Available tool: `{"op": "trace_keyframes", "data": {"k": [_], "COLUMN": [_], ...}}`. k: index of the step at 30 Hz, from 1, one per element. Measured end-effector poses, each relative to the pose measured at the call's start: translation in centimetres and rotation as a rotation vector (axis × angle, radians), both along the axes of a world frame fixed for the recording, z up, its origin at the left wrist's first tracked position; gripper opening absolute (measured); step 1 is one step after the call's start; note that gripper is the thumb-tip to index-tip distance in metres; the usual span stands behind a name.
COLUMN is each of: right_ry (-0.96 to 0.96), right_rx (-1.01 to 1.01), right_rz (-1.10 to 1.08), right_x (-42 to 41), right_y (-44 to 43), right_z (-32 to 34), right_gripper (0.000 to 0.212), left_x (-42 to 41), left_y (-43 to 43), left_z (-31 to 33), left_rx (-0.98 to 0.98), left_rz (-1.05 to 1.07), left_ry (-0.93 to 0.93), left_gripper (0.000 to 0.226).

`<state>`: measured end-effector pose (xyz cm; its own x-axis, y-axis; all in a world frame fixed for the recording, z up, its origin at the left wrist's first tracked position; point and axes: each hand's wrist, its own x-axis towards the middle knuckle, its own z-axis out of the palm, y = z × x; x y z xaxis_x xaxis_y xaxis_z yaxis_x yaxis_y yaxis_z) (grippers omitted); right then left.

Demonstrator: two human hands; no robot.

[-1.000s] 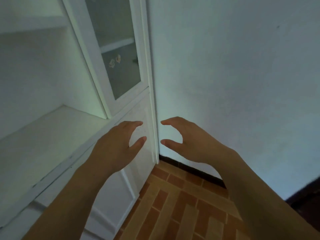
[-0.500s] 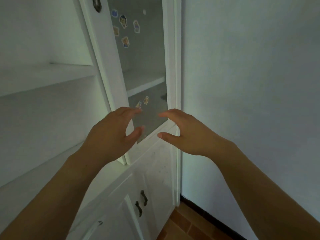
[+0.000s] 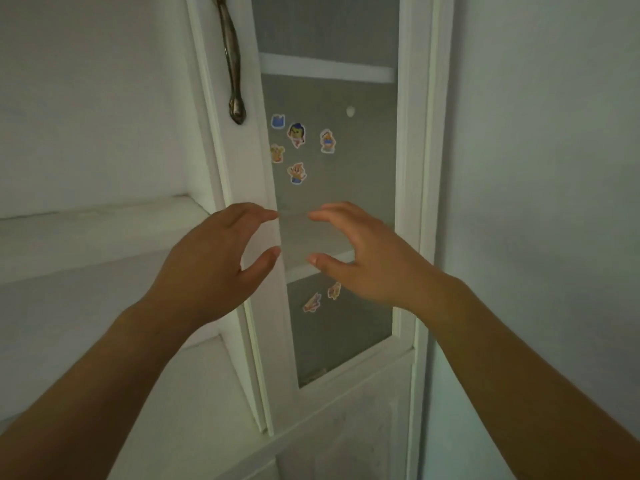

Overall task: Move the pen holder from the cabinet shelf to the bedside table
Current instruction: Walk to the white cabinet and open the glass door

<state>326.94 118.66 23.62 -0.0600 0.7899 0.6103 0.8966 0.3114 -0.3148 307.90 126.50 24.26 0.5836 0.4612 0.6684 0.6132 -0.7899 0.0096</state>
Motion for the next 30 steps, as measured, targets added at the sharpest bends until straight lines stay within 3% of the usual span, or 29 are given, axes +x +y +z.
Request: {"op": "trace_keyframes", "data": {"k": [18,30], "right_ry": [-0.042,-0.124], "right_rx": [0.31,0.446], "right_rz": [0.267,0.155], "right_x": [-0.1,-2.0], "right_y": [8.6,11.2], "right_z": [8.9,13.7], "right_gripper": [0.065,0.077], "left_x": [-1.4,-2.6], "left_y": [2.1,6.6], "left_z": [8.0,13.3], "left_rx": [0.26,0.323], "left_rz": [0.308,0.173], "left_ry": [-0.063,-0.164], "left_gripper": [0.052,0.068]}}
